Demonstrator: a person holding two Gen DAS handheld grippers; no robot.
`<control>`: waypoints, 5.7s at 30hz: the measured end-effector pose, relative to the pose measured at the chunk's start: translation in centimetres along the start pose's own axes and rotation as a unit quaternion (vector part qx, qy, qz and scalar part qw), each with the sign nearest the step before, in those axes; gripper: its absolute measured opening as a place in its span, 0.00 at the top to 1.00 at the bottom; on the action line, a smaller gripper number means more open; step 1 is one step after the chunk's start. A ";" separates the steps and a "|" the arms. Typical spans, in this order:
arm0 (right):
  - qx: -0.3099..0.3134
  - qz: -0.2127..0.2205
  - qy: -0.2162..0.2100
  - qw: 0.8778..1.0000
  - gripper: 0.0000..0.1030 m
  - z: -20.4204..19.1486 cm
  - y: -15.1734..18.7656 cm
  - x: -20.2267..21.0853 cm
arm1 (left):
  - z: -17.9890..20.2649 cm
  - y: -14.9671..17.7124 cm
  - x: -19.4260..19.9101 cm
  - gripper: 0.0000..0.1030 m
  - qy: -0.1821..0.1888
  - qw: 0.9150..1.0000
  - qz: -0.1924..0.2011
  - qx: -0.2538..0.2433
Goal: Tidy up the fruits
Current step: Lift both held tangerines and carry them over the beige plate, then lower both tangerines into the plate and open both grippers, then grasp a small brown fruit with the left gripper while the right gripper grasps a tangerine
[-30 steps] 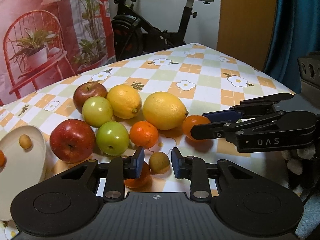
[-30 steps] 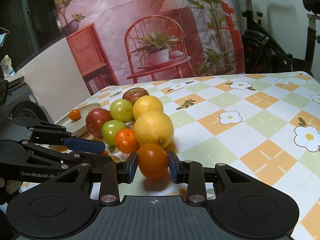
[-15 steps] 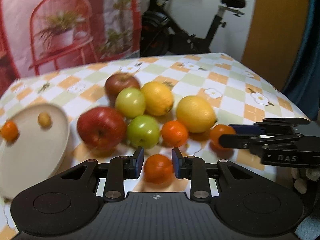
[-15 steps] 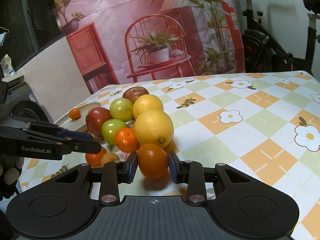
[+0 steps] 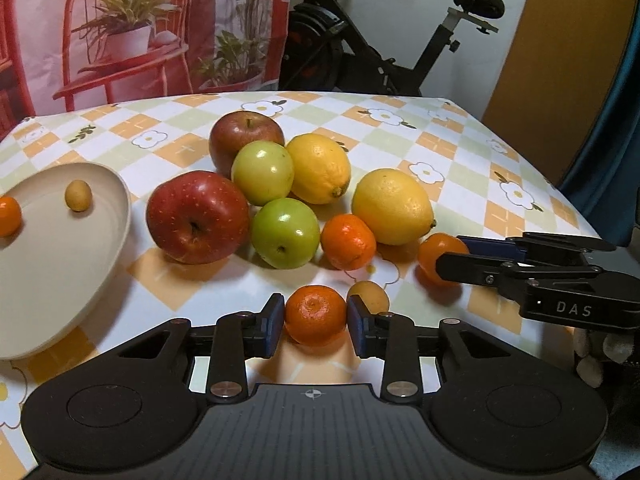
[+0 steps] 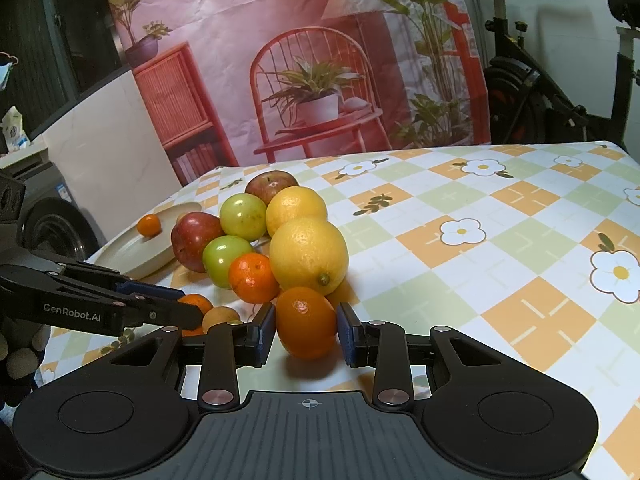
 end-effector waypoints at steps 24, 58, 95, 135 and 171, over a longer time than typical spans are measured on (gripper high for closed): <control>0.024 -0.015 0.004 1.000 0.70 -0.8 0.4 0.0 | -1.7 -1.6 3.1 0.66 -0.029 0.998 0.058 0.002; 0.160 -0.078 -0.100 0.979 0.71 -17.0 -10.6 -14.9 | -19.8 -5.4 8.4 0.65 -0.161 0.980 0.096 0.061; 0.245 -0.182 -0.056 0.951 0.71 -20.8 -8.6 -29.4 | -23.9 -4.2 1.9 0.65 -0.139 0.986 0.063 0.067; 0.170 -0.049 -0.030 0.984 0.69 -13.4 -11.4 -14.6 | -14.2 -5.7 6.6 0.63 -0.124 0.985 0.098 0.063; 0.046 0.033 0.029 0.998 0.68 -0.2 -3.1 0.4 | 2.3 -1.0 -0.8 0.63 0.040 0.999 -0.008 -0.016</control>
Point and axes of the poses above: each gripper's, at about its wrist camera, not at the fingertips, and x roughly against the way its jaws point, z to its right, y to its underside, the point moved 3 cm from there along -x, roughly the way its jaws point, and after that the axes turned 8 degrees about z, right-handed, at the moved point
